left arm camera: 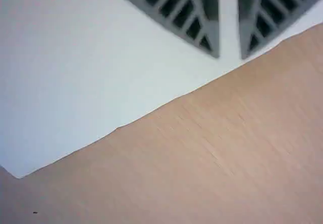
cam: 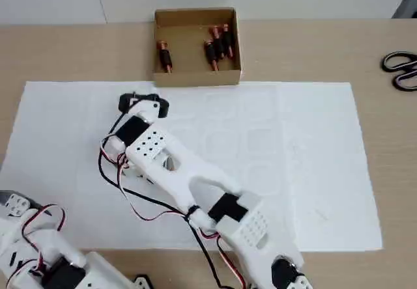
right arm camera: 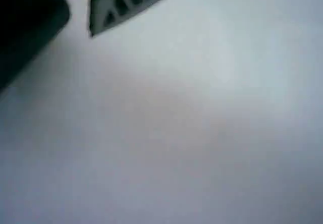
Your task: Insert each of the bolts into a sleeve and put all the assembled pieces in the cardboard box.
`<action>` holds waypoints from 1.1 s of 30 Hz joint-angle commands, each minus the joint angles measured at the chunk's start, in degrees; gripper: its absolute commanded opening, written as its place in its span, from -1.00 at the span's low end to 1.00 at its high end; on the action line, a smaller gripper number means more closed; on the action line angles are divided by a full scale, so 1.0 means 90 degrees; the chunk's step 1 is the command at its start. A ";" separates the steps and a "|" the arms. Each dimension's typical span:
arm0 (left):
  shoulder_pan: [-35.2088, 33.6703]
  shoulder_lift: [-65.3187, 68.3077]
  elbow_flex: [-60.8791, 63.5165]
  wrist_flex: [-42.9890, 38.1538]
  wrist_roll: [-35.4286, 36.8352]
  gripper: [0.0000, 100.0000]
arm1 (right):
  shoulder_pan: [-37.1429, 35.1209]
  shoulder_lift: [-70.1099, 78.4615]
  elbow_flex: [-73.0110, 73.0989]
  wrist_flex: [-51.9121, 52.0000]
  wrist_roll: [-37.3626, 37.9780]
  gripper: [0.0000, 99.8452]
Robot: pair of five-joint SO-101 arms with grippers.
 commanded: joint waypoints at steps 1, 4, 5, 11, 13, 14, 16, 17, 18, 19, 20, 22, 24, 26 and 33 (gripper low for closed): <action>0.0000 -0.0088 -0.0015 0.0010 0.0049 -0.97 | 0.0083 0.0249 -0.0020 -0.0015 -0.0078 -0.68; 0.0000 -0.0088 -0.0015 0.0010 0.0039 -0.97 | 0.0083 0.0454 -0.0039 -0.0024 -0.0078 -0.89; -0.0010 -0.0088 -0.0015 0.0010 0.0039 -0.97 | 0.0093 0.0474 -0.0039 -0.0063 -0.0078 -0.99; 0.0000 -0.0088 -0.0024 0.0010 0.0039 -0.97 | 0.0415 0.0308 -0.0313 -0.0327 -0.0059 -0.99; 0.0010 -0.0088 -0.0044 0.0000 0.0039 -0.97 | 0.0474 0.0181 -0.0488 -0.0327 -0.0039 -0.99; 0.0010 -0.0088 -0.0054 0.0000 0.0039 -0.97 | 0.0474 0.0103 -0.0586 -0.0327 -0.0029 -0.99; 0.0010 -0.0088 -0.0054 0.0000 0.0039 -0.97 | 0.0464 -0.0093 -0.0742 -0.0327 -0.0020 -0.99; 0.0010 -0.0088 -0.0054 0.0000 0.0039 -0.97 | 0.0435 -0.0190 -0.0811 -0.0337 0.0039 -0.99; 0.0010 -0.0088 -0.0054 0.0000 0.0049 -0.97 | 0.0425 -0.0288 -0.0869 -0.0347 0.0195 -0.99; 0.0010 -0.0088 -0.0054 0.0000 0.0049 -0.97 | 0.0415 -0.0376 -0.0918 -0.0366 0.0361 -0.99; 0.0010 -0.0088 -0.0063 0.0000 0.0049 -0.97 | 0.0405 -0.0464 -0.0977 -0.0366 0.0527 -0.99; 0.0010 -0.0088 -0.0210 0.0029 0.0049 -0.97 | 0.0405 -0.0640 -0.1104 -0.0327 0.0752 -0.99; 0.0010 -0.0088 -0.0454 0.0029 0.0049 -0.97 | 0.0415 -0.0835 -0.1172 -0.0327 0.1074 -0.99; 0.0039 -0.0088 -0.0767 0.0029 0.0049 -0.97 | 0.0415 -0.1040 -0.1172 -0.0308 0.1514 -0.98; 0.1065 -0.0078 -0.1236 0.0313 0.0029 -0.97 | 0.0757 -0.1607 -0.1065 0.1099 0.2764 -0.99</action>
